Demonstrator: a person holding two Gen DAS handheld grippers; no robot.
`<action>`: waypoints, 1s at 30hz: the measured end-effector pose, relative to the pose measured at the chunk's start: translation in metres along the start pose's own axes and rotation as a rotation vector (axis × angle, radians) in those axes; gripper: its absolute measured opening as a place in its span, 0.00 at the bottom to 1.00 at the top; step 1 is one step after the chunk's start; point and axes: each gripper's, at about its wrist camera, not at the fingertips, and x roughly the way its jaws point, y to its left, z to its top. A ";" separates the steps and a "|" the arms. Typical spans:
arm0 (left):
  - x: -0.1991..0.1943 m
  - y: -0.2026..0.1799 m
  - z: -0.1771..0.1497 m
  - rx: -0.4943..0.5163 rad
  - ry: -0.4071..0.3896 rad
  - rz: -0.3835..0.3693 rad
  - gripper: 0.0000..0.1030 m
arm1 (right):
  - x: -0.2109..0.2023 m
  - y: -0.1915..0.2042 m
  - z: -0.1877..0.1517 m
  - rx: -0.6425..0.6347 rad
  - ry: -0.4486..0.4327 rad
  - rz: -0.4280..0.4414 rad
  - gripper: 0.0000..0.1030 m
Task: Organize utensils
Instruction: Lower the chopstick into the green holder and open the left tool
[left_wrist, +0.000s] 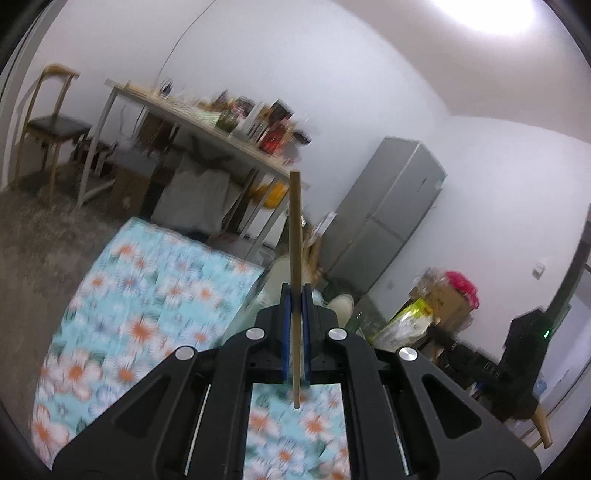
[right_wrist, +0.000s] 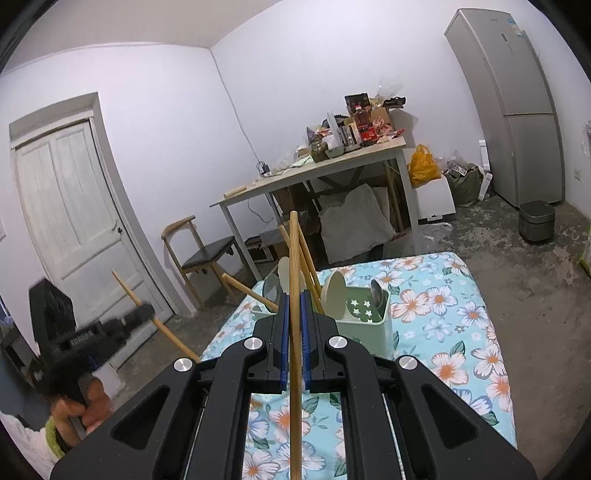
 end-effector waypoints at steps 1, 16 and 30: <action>-0.001 -0.005 0.006 0.008 -0.017 -0.012 0.04 | -0.002 0.001 0.001 -0.002 -0.004 0.001 0.06; 0.049 -0.056 0.045 0.100 -0.158 -0.056 0.04 | -0.010 0.000 0.003 0.004 -0.019 0.000 0.06; 0.126 -0.042 0.008 0.123 -0.021 0.023 0.05 | -0.011 -0.005 0.003 0.000 -0.006 -0.008 0.06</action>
